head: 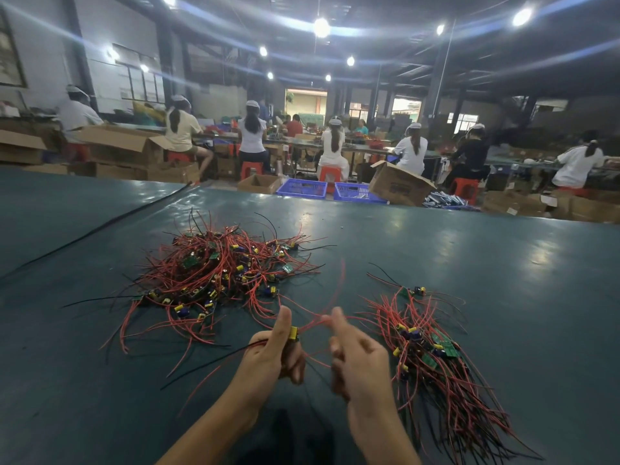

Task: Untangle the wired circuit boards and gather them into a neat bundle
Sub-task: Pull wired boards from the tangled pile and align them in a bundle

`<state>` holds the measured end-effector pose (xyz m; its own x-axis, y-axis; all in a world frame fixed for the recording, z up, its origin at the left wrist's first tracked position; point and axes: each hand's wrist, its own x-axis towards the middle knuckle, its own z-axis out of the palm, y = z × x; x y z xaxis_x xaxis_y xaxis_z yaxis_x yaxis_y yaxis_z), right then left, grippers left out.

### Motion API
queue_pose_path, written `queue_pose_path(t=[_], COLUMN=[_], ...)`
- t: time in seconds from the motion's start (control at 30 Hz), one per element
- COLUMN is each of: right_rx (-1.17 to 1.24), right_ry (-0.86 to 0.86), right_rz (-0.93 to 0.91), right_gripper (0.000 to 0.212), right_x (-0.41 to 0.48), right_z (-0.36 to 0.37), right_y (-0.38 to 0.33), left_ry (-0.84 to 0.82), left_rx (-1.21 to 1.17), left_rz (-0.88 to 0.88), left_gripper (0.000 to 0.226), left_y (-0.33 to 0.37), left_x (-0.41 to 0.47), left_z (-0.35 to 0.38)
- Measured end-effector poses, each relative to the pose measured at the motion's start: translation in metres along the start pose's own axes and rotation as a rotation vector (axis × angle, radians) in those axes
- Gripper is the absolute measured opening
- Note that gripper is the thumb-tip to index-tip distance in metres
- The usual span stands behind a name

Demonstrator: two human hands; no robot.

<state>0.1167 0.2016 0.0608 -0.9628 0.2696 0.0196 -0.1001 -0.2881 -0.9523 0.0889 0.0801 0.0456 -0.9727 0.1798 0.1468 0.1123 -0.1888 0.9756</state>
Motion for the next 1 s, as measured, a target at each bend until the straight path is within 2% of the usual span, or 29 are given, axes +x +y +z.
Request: queue_pose_path(t=[0.1, 0.33, 0.47, 0.63, 0.77, 0.87, 1.0], right_rx=[-0.135, -0.25, -0.178, -0.141, -0.082, -0.001, 0.289], right_ry=[-0.131, -0.095, -0.173, -0.001, 0.171, 0.269, 0.285], right_rz=[-0.121, -0.164, -0.057, -0.152, -0.162, -0.235, -0.098], right_gripper=[0.043, 0.049, 0.056, 0.055, 0.049, 0.035, 0.034], right_x=[-0.008, -0.01, -0.013, -0.01, -0.006, -0.003, 0.0], right_z=[0.015, 0.013, 0.016, 0.012, 0.002, -0.004, -0.012], right_y=[0.011, 0.011, 0.009, 0.007, 0.002, -0.004, -0.017], left_ry=[-0.042, -0.161, -0.147, -0.164, -0.129, -0.094, -0.081], left_rx=[-0.015, 0.034, 0.048, -0.027, 0.004, 0.043, 0.113], left_rz=[-0.101, -0.235, -0.296, -0.184, -0.156, -0.152, -0.13], left_gripper=[0.07, 0.075, 0.095, 0.061, 0.054, 0.053, 0.049], left_y=[0.0, 0.003, 0.003, 0.002, -0.004, -0.009, -0.01], left_x=[-0.002, -0.004, -0.003, 0.001, 0.004, 0.006, 0.007], left_z=[0.001, -0.001, -0.005, -0.003, -0.005, -0.007, -0.01])
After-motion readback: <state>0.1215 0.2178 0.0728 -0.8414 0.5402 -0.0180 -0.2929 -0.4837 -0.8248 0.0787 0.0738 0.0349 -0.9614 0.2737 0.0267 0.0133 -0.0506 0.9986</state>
